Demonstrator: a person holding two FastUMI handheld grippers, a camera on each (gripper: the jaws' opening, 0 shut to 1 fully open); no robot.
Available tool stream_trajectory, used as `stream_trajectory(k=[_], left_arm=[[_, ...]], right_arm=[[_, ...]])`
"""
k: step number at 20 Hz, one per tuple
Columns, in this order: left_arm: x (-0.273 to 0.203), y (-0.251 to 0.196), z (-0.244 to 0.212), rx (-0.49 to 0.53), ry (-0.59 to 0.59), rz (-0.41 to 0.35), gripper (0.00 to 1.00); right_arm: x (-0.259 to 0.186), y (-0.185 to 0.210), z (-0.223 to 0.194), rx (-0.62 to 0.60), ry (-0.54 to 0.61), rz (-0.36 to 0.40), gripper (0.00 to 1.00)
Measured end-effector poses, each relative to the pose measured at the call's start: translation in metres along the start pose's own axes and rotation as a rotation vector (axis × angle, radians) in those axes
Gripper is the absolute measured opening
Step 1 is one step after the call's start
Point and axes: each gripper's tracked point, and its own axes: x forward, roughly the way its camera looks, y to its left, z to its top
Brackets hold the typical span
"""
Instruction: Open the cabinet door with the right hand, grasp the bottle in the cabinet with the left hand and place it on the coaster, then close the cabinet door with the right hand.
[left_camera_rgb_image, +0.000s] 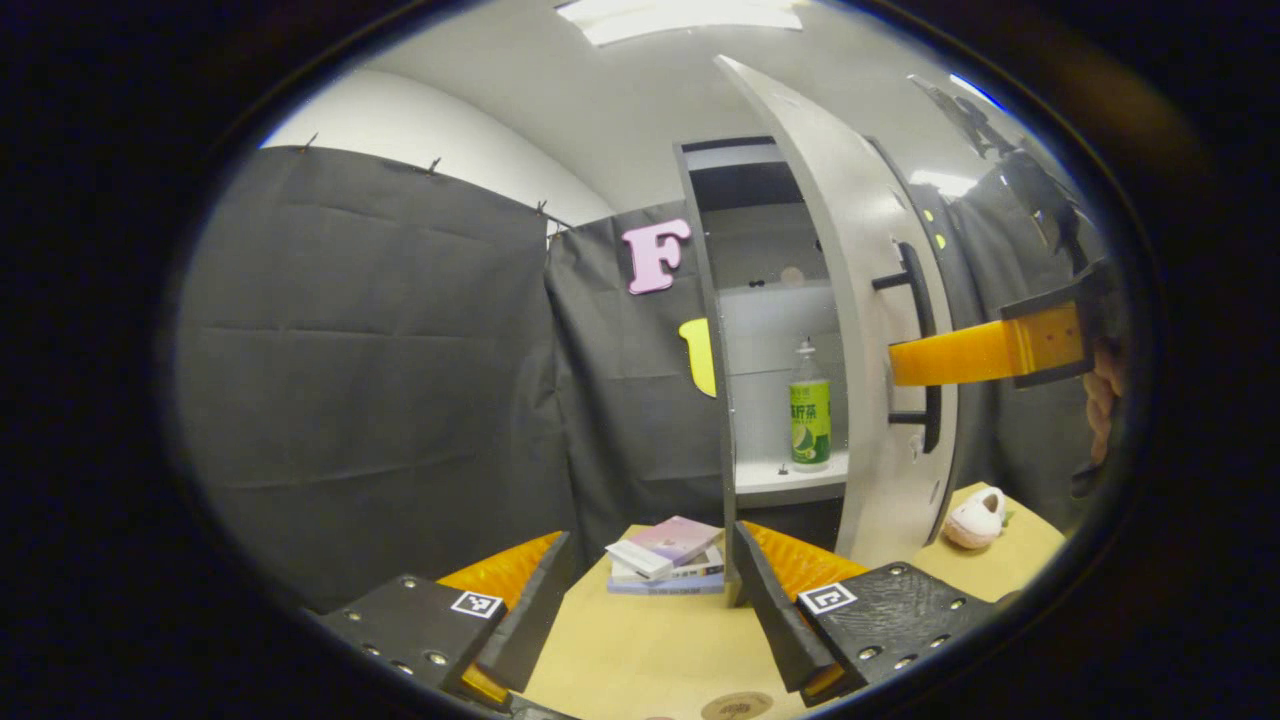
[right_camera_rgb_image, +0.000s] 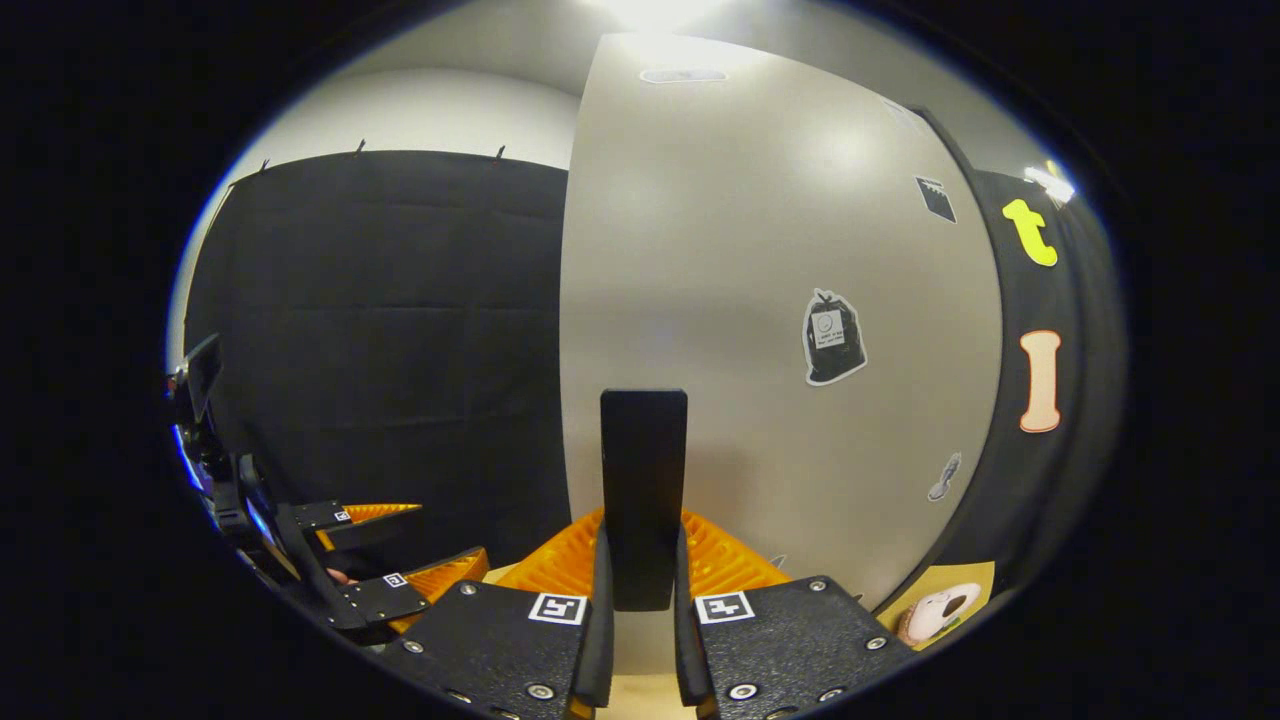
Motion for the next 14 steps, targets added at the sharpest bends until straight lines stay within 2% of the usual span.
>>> stream_trajectory(k=[1,6,10,14], left_arm=[[-0.002,-0.006,0.004,0.002,-0.006,-0.004,0.91],[-0.008,-0.031,0.002,-0.004,0.016,-0.008,0.91],[-0.011,-0.066,0.009,0.009,0.004,-0.036,0.91],[-0.016,-0.11,0.019,-0.025,-0.008,-0.078,0.91]], right_arm=[[0.002,0.0,0.0,0.001,0.001,0.008,0.25],[0.009,-0.001,0.005,0.009,0.026,0.025,0.27],[0.006,-0.003,0.008,0.008,0.022,0.021,0.25],[0.002,-0.007,0.011,0.015,0.011,0.01,0.26]])
